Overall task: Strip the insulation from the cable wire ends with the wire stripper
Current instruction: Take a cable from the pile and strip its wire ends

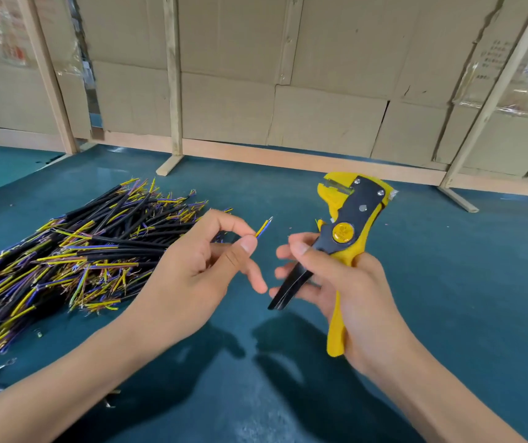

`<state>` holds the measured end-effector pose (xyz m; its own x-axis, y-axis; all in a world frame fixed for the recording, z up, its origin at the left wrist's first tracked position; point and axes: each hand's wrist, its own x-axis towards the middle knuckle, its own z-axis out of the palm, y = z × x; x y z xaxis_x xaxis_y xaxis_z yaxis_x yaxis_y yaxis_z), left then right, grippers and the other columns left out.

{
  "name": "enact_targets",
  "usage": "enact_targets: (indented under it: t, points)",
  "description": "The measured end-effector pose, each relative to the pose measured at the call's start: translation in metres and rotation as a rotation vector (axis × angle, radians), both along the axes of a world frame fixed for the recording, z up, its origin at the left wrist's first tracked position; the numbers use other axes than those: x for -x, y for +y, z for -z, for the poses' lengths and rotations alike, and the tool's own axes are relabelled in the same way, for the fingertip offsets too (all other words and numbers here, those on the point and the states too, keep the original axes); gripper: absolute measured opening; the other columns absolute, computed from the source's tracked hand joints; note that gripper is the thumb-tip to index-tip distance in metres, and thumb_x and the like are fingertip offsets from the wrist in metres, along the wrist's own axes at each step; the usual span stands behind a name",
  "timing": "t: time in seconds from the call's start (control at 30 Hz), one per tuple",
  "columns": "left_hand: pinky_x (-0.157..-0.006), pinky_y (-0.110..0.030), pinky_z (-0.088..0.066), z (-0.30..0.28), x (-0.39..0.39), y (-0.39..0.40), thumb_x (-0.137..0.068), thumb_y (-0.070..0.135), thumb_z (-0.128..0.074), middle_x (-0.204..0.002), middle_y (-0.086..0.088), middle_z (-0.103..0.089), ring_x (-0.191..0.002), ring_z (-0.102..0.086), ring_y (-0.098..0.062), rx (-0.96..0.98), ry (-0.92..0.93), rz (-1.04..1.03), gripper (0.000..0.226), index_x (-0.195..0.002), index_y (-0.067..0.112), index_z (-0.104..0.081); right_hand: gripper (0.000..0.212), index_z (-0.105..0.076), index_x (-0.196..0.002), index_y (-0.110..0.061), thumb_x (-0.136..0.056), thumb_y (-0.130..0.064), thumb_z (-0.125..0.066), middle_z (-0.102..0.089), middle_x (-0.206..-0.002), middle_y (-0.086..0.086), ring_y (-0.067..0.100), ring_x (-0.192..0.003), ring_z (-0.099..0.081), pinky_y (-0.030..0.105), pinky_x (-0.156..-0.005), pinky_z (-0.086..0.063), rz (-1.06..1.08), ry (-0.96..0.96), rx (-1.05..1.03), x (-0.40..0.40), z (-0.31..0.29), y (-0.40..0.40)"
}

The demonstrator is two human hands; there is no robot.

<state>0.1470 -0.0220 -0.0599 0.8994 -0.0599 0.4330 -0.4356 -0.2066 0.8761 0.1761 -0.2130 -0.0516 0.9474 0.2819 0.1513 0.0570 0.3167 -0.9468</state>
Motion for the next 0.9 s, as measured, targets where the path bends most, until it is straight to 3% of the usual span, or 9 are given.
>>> enact_targets:
  t: [0.07, 0.17, 0.27, 0.4, 0.53, 0.7, 0.8, 0.87, 0.9]
  points:
    - [-0.042, -0.025, -0.024, 0.000, -0.001, 0.002, -0.098, 0.042, -0.050, -0.077, -0.002, -0.076, -0.043, -0.023, -0.022, -0.065, -0.012, 0.026, 0.007, -0.100, 0.036, -0.053, 0.010, -0.076, -0.087, -0.013, -0.078, -0.018, -0.075, -0.073, -0.099, 0.021, 0.030, -0.084, -0.072, 0.043, -0.071, -0.061, 0.118, -0.123, 0.060, 0.002, 0.003, 0.001]
    - [-0.043, -0.023, -0.027, 0.003, 0.001, 0.000, -0.099, 0.040, -0.048, -0.075, 0.001, -0.076, -0.043, -0.027, -0.016, -0.151, -0.012, 0.084, 0.006, -0.101, 0.038, -0.053, 0.013, -0.076, -0.086, -0.023, -0.081, -0.012, -0.072, -0.076, -0.104, 0.013, 0.032, -0.090, -0.072, 0.047, -0.077, -0.061, 0.063, -0.195, 0.031, 0.004, 0.002, 0.001]
    - [-0.044, -0.022, -0.027, 0.008, 0.003, -0.004, -0.100, 0.045, -0.047, -0.076, 0.002, -0.076, -0.042, -0.028, -0.011, -0.183, -0.009, 0.126, 0.009, -0.102, 0.039, -0.053, 0.012, -0.071, -0.086, -0.020, -0.079, -0.010, -0.071, -0.077, -0.097, 0.012, 0.036, -0.091, -0.073, 0.053, -0.086, -0.059, 0.074, -0.206, 0.064, 0.004, 0.002, 0.001]
    - [-0.046, -0.022, -0.028, 0.010, 0.002, -0.006, -0.094, 0.053, -0.044, -0.077, 0.001, -0.075, -0.042, -0.030, -0.012, -0.130, -0.014, 0.134, 0.020, -0.103, 0.037, -0.053, 0.013, -0.071, -0.086, -0.019, -0.076, -0.010, -0.074, -0.077, -0.091, 0.012, 0.036, -0.086, -0.074, 0.049, -0.084, -0.060, 0.099, -0.194, 0.062, 0.003, 0.004, 0.002]
    - [-0.043, -0.029, -0.028, 0.011, 0.001, -0.008, -0.098, 0.043, -0.045, -0.077, -0.002, -0.075, -0.044, -0.029, -0.023, -0.077, 0.004, 0.114, 0.012, -0.101, 0.034, -0.053, 0.016, -0.070, -0.088, -0.015, -0.075, -0.007, -0.075, -0.077, -0.094, 0.015, 0.038, -0.085, -0.074, 0.049, -0.085, -0.060, 0.091, -0.195, 0.032, 0.003, 0.003, 0.003]
    - [-0.044, -0.033, -0.023, 0.006, 0.001, -0.009, -0.097, 0.044, -0.047, -0.072, -0.005, -0.073, -0.046, -0.024, -0.022, -0.014, 0.010, 0.087, 0.014, -0.100, 0.035, -0.057, 0.018, -0.074, -0.082, -0.019, -0.074, -0.003, -0.075, -0.075, -0.091, 0.015, 0.036, -0.086, -0.073, 0.042, -0.076, -0.061, 0.095, -0.193, -0.012, 0.002, 0.005, 0.003]
    - [-0.052, -0.036, -0.033, 0.004, 0.004, -0.008, -0.091, 0.053, -0.054, -0.071, -0.001, -0.073, -0.052, -0.038, -0.027, -0.059, -0.032, 0.082, 0.020, -0.106, 0.039, -0.056, 0.015, -0.069, -0.089, -0.011, -0.075, -0.005, -0.075, -0.075, -0.090, 0.015, 0.037, -0.085, -0.073, 0.047, -0.079, -0.060, 0.103, -0.197, 0.016, 0.001, 0.007, 0.003]
    - [-0.059, -0.038, -0.040, 0.004, 0.006, -0.007, -0.089, 0.050, -0.061, -0.072, -0.001, -0.073, -0.060, -0.049, -0.034, -0.084, -0.052, 0.059, 0.026, -0.111, 0.038, -0.055, 0.016, -0.069, -0.090, -0.010, -0.076, -0.007, -0.075, -0.076, -0.090, 0.014, 0.037, -0.085, -0.074, 0.049, -0.082, -0.060, 0.116, -0.187, 0.042, 0.001, 0.008, 0.003]
    - [-0.057, -0.034, -0.040, 0.006, 0.006, -0.006, -0.091, 0.046, -0.063, -0.073, 0.000, -0.073, -0.058, -0.049, -0.030, -0.104, -0.075, 0.037, 0.024, -0.112, 0.036, -0.054, 0.015, -0.070, -0.088, -0.012, -0.075, -0.008, -0.076, -0.076, -0.090, 0.015, 0.038, -0.085, -0.073, 0.051, -0.083, -0.060, 0.122, -0.180, 0.046, 0.001, 0.008, 0.003]
